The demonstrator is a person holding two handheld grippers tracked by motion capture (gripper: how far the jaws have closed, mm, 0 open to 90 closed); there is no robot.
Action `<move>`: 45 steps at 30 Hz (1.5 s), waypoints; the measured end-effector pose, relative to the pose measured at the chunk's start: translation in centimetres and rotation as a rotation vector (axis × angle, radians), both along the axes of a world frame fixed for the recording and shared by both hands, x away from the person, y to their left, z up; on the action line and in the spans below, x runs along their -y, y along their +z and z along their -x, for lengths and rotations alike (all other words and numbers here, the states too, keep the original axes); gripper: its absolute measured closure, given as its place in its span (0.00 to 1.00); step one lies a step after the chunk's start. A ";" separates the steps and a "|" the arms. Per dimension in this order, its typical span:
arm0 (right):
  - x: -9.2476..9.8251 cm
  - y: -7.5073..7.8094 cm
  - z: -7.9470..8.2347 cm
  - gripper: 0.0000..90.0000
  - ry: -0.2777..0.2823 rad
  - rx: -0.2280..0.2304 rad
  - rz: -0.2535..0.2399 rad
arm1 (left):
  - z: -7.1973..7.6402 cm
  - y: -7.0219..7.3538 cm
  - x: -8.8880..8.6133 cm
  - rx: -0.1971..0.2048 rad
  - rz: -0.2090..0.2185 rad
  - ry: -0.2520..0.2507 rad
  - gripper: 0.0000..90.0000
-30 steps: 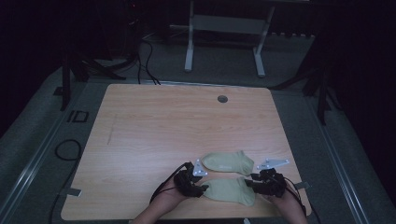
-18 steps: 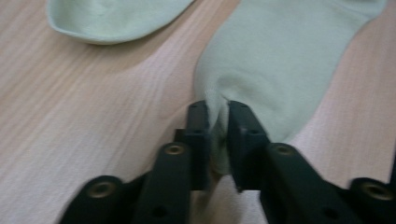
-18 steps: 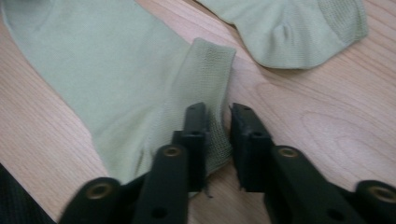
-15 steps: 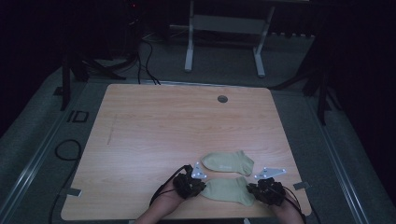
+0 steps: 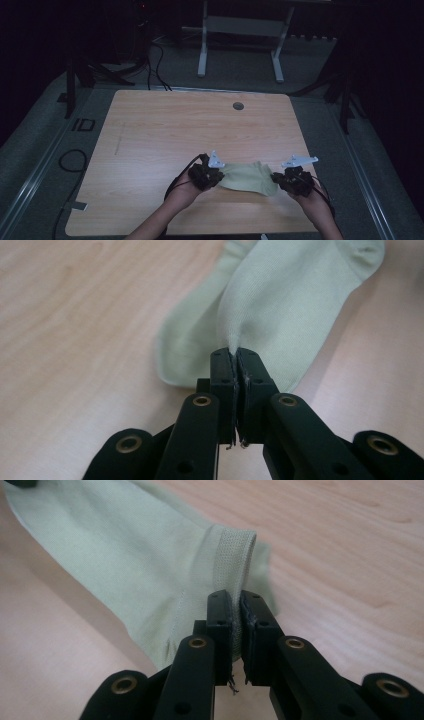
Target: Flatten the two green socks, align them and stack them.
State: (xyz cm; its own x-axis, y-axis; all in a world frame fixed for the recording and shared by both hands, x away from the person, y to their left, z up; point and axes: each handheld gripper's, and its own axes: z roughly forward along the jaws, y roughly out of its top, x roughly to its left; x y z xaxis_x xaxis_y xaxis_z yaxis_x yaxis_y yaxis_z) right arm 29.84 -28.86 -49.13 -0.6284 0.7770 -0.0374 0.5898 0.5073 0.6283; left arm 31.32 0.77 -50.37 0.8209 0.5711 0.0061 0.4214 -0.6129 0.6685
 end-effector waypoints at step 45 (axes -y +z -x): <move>-2.0 -2.6 -5.7 0.19 -0.004 -0.094 -0.119 | -2.4 -3.0 -1.2 -0.040 0.113 0.149 0.13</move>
